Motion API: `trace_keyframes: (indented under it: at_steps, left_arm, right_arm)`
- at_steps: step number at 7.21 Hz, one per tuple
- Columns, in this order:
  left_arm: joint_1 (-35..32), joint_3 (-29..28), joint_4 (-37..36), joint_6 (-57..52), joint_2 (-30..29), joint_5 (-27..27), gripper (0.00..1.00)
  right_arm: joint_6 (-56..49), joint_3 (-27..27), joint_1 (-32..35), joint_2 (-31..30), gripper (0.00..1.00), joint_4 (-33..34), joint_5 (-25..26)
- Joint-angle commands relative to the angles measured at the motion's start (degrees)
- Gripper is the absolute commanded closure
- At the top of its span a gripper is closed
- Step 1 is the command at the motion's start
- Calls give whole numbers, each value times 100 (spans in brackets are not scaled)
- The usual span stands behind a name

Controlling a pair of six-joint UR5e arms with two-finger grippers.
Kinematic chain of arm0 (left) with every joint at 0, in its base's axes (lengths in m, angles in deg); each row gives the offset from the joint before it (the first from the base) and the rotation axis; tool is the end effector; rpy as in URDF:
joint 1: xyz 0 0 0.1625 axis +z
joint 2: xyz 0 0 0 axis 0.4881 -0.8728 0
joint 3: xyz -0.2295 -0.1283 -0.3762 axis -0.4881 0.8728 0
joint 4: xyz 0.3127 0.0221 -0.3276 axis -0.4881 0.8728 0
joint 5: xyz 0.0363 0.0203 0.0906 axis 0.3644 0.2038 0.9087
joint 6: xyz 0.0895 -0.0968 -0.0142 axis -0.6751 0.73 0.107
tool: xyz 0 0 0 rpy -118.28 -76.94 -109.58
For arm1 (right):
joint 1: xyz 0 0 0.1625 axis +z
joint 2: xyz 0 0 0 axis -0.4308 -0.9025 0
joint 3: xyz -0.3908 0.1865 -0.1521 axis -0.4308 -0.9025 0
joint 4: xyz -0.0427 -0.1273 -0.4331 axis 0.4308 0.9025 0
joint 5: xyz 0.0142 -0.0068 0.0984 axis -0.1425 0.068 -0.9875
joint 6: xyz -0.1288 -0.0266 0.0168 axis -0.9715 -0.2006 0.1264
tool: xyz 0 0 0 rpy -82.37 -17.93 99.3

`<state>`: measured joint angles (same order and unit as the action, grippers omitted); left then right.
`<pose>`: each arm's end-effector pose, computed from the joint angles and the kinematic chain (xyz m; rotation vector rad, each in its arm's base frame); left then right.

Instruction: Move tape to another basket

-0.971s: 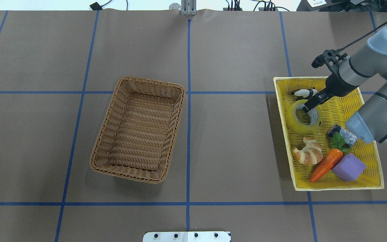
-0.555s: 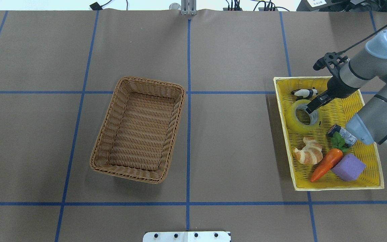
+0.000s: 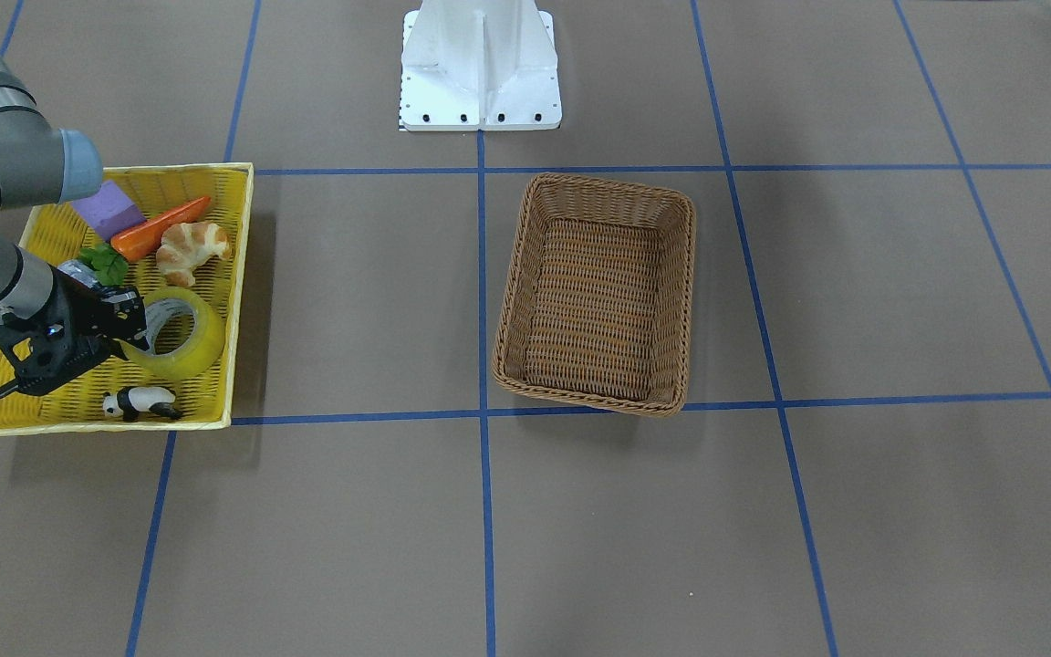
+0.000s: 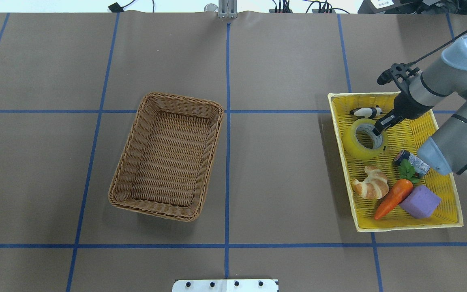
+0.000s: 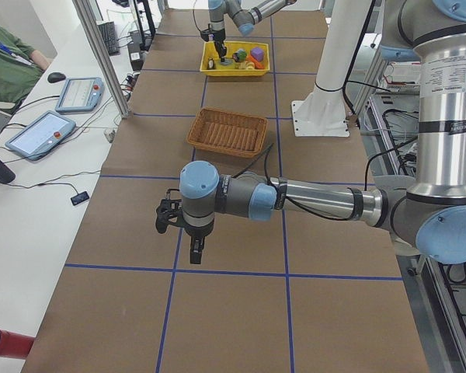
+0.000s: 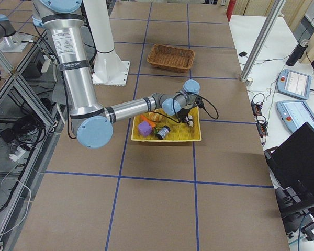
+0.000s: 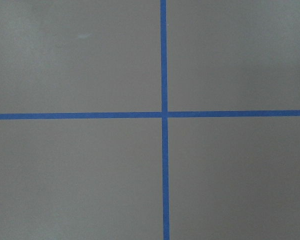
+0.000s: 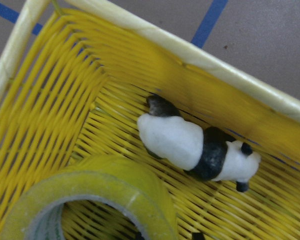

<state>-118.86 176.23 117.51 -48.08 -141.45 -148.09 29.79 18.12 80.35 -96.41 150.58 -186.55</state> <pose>-0.0393 -0.5165 0.6475 0.1191 0.7610 -0.0357 -0.3451 -0.5632 0.5347 0.1538 -0.9046 -0.5034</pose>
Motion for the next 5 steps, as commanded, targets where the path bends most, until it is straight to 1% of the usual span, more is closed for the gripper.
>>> trace_keyframes:
  at_steps: [1,2,3,4,5]
  left_arm:
    - [0,16,0,16,0,0,1]
    - [0,-2,0,7,-9,0,1]
    - [0,-19,0,7,-35,0,1]
    - [0,-2,0,60,-87,0,1]
    - [9,33,26,591,-288,-9,1]
  right_arm:
    - [13,459,175,-142,100,8,-667]
    - [13,548,525,-90,100,-1,-1228]
    - [31,567,659,-12,100,-10,-1503]
    - [483,558,660,163,100,-53,-1532]
    - [1254,567,660,504,100,-158,-1550]
